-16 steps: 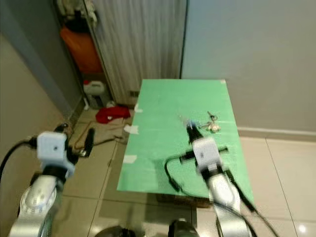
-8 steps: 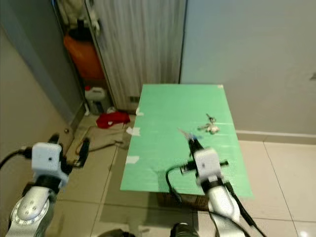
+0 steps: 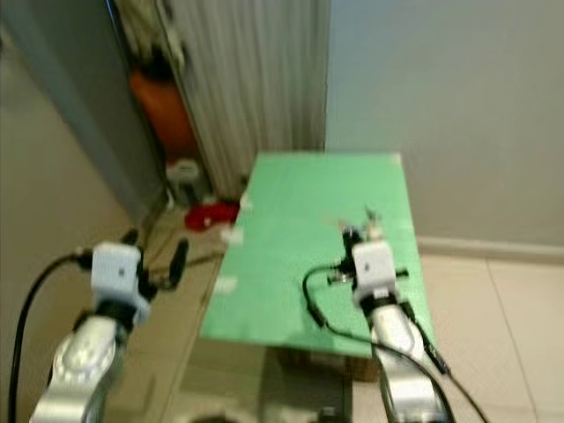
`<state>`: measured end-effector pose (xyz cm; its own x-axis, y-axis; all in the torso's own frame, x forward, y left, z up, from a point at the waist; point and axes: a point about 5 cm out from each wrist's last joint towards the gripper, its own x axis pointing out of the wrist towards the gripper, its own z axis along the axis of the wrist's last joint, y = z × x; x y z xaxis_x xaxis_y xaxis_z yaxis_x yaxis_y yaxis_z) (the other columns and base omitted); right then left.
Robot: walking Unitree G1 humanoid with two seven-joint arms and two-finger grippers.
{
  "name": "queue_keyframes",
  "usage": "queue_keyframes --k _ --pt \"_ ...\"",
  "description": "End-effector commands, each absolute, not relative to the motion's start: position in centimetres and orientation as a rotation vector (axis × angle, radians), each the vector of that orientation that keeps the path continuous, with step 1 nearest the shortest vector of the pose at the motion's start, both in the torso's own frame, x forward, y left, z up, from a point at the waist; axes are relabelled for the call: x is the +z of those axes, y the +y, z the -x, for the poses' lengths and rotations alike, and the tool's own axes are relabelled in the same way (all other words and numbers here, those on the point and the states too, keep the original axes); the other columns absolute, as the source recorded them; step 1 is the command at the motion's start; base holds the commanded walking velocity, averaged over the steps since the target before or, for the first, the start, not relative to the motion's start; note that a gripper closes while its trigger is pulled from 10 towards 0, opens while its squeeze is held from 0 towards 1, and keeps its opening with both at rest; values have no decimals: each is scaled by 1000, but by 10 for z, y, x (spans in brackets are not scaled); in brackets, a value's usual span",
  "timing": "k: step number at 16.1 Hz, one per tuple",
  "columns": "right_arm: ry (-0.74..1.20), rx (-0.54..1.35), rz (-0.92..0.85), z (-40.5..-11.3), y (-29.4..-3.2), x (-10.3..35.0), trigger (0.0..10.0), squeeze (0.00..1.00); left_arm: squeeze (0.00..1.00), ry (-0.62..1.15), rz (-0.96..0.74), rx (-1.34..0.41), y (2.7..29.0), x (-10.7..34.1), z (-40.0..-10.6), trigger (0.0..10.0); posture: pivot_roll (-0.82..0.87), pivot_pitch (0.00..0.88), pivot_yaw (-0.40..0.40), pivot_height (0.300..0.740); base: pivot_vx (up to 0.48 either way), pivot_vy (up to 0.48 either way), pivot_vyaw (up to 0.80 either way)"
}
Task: Hang keys on a hook
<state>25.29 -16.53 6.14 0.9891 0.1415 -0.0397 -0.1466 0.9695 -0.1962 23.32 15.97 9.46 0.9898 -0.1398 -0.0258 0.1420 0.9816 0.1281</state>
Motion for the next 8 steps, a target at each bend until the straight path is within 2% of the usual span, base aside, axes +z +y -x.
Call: queue_keyframes --k 1,2,8 --pt "24 160 192 -253 -160 60 0 0 0 31 -136 -146 164 91 -233 10000 -136 36 124 740 0 0 0" --pt "26 161 193 -253 -159 59 0 0 0 28 -134 -163 161 91 -234 10000 -140 35 127 740 0 0 0" --pt "30 163 202 -253 -156 56 0 0 0 28 -128 -196 163 89 -241 10000 -147 33 134 740 0 -476 0"
